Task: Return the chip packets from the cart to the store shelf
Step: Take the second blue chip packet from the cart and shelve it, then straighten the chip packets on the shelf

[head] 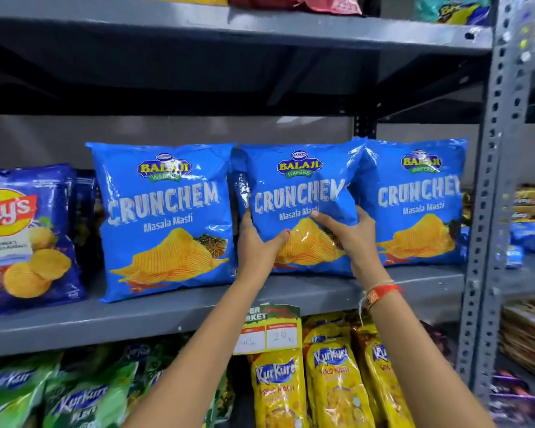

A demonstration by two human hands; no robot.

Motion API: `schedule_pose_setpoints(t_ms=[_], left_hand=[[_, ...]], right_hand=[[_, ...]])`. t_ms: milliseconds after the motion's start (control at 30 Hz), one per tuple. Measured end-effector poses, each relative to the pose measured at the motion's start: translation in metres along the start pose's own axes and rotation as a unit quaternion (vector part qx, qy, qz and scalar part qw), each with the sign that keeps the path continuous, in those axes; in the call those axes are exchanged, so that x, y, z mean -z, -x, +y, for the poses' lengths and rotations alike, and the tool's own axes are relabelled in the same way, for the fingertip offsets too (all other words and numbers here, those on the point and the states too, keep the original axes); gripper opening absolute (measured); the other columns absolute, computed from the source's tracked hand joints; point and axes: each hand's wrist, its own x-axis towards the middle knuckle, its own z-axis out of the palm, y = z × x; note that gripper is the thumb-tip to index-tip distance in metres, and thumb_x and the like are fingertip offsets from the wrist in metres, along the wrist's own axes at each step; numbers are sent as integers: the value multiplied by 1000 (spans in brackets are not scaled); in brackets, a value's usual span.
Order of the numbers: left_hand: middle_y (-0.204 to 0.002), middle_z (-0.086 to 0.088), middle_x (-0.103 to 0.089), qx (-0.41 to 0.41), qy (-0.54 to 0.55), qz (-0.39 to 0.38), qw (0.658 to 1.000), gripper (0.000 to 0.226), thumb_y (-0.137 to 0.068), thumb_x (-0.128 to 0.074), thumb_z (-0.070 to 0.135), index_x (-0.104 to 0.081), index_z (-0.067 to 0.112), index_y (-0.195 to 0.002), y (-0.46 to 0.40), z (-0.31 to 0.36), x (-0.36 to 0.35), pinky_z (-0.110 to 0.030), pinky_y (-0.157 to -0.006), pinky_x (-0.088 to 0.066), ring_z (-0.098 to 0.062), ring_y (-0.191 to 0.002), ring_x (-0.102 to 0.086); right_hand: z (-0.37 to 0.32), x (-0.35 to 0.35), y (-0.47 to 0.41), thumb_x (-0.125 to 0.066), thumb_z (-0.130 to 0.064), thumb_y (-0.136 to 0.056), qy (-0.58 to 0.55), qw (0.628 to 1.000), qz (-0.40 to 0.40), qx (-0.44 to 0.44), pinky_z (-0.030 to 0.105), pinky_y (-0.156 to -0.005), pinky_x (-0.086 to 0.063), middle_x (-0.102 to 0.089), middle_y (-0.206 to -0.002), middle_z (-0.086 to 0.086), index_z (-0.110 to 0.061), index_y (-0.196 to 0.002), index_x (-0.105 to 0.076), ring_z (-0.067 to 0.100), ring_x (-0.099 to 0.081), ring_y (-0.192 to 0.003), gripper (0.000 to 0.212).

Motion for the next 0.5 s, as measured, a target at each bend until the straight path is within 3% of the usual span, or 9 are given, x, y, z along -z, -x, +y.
schedule_pose_setpoints(t_ms=[67, 167, 267, 333, 367, 433, 500], left_hand=[[-143, -5, -42, -13, -19, 6, 1000, 84, -71, -73, 22, -26, 18, -141, 6, -1, -3, -41, -109, -38, -21, -130, -42], [-155, -3, -19, -28, -40, 9, 999, 88, -78, -67, 23, -11, 18, -146, 20, 3, -4, -35, -117, -24, -18, -143, -19], [-156, 1, -18, -90, -38, 4, 995, 80, -82, -63, 22, -13, 24, -145, 35, 10, -1, -35, -119, -21, -13, -144, -14], [-154, 4, -23, -127, -19, 3, 992, 75, -83, -62, 20, -19, 26, -144, 44, 18, 4, -21, -116, -24, -8, -142, -20], [-153, 6, -27, -141, -8, 7, 990, 72, -83, -62, 18, -22, 26, -143, 47, 23, 10, -13, -112, -25, -6, -141, -23], [-144, 10, -37, -172, 11, 32, 984, 65, -82, -62, 15, -31, 23, -139, 52, 32, 25, -13, -109, -28, -1, -135, -32], [-131, 16, -44, -202, 15, 71, 977, 55, -82, -59, 14, -40, 19, -133, 54, 40, 47, -7, -102, -31, 11, -124, -38]], right_hand=[[4, 0, 3, -83, -61, -42, 65, 997, 29, 25, 45, -91, -55, -73, -108, -2, -26, -107, -64, 17, -68, -101, 76], [1, 3, 21, -79, -58, -56, 124, 986, 75, 78, 35, -104, -44, -57, -135, 1, -20, -133, -47, 14, -52, -125, 92], [-3, 5, 38, -72, -51, -70, 148, 971, 123, 143, 43, -104, -43, -51, -137, 2, -20, -134, -44, 20, -44, -128, 77], [-7, 3, 50, -70, -41, -75, 138, 965, 145, 170, 49, -99, -46, -52, -132, -1, -23, -131, -46, 20, -44, -125, 64], [-11, -1, 56, -70, -36, -76, 118, 966, 146, 176, 49, -96, -48, -54, -128, -4, -24, -128, -48, 19, -46, -122, 58], [-18, -13, 70, -69, -27, -77, 68, 971, 134, 184, 50, -93, -50, -57, -119, -7, -25, -120, -53, 16, -51, -116, 46], [-26, -33, 87, -67, -19, -77, 16, 978, 105, 181, 45, -91, -53, -61, -114, -1, -25, -113, -55, 12, -55, -110, 39]])
